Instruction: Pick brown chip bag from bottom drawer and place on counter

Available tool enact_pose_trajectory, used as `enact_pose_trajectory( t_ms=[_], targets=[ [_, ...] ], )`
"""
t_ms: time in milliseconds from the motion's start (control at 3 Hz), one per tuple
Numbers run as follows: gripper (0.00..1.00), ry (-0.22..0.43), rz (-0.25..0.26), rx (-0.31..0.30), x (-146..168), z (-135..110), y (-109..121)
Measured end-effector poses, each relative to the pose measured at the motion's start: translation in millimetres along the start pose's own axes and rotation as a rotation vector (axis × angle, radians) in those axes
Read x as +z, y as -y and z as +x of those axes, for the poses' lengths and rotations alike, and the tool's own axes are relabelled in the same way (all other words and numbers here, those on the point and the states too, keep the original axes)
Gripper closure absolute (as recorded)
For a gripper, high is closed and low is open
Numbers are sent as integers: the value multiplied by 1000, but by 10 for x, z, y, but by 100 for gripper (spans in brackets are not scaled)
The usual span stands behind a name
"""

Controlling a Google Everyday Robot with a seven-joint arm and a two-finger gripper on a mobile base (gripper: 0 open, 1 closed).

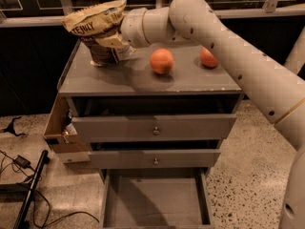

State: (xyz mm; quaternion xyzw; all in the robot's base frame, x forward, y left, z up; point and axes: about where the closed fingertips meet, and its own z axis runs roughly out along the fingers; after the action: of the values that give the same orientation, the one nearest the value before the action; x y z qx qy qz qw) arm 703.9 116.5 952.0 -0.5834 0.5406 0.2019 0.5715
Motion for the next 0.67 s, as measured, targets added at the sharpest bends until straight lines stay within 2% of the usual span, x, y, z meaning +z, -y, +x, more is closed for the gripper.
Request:
enact_pose_trajectory(
  t_ms=[667],
  targets=[
    [100,-60,-165,74,-129,52,-114]
  ],
)
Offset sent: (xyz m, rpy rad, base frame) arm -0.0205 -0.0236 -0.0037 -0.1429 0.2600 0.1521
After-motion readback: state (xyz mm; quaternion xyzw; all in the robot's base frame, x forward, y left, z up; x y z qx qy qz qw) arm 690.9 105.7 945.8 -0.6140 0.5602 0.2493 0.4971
